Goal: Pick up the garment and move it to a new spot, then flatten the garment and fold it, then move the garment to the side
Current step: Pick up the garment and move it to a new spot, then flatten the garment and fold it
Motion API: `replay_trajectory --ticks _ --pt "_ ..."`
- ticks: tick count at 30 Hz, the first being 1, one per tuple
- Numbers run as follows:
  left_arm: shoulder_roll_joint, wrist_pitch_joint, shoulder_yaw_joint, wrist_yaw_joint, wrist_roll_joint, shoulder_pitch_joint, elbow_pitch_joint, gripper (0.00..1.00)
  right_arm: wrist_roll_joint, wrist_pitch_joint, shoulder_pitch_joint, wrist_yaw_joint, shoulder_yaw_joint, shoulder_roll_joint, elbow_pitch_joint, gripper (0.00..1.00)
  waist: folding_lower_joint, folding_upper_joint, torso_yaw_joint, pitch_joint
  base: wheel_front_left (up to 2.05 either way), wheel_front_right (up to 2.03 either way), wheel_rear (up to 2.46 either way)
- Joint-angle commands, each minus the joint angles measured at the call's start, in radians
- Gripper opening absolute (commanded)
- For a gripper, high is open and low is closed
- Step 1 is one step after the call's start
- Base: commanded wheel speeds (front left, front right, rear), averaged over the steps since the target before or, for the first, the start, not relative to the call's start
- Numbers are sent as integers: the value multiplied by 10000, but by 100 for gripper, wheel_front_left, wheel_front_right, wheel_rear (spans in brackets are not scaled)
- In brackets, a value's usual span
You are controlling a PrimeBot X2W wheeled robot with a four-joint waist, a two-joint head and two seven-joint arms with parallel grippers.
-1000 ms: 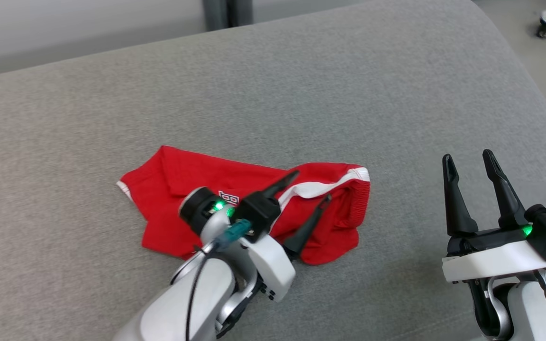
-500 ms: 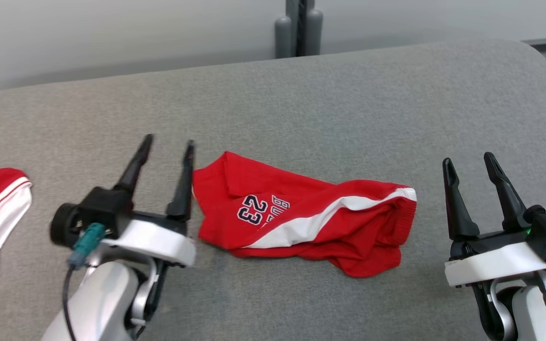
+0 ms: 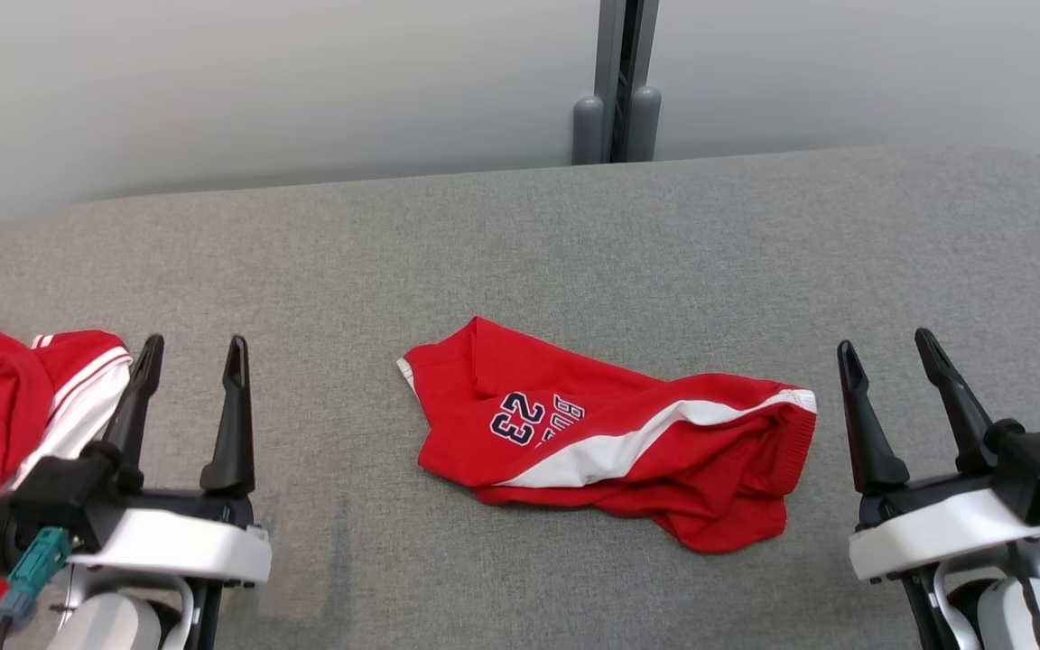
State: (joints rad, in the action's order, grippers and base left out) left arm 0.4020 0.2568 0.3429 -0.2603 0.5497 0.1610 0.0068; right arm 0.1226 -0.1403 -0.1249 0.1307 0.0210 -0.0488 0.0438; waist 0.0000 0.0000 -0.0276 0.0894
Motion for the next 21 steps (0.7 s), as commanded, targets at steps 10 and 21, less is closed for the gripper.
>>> replay_trajectory --ticks 10,21 --pt "459 -11 -155 108 223 -1335 -577 100 -207 297 828 1 -160 -51 16 100 0 0 32 -728 0 0 0" --pt "635 -133 -267 -46 373 -1930 -665 100 -257 561 1486 1 -277 -41 -279 100 0 0 130 -1026 0 0 0"
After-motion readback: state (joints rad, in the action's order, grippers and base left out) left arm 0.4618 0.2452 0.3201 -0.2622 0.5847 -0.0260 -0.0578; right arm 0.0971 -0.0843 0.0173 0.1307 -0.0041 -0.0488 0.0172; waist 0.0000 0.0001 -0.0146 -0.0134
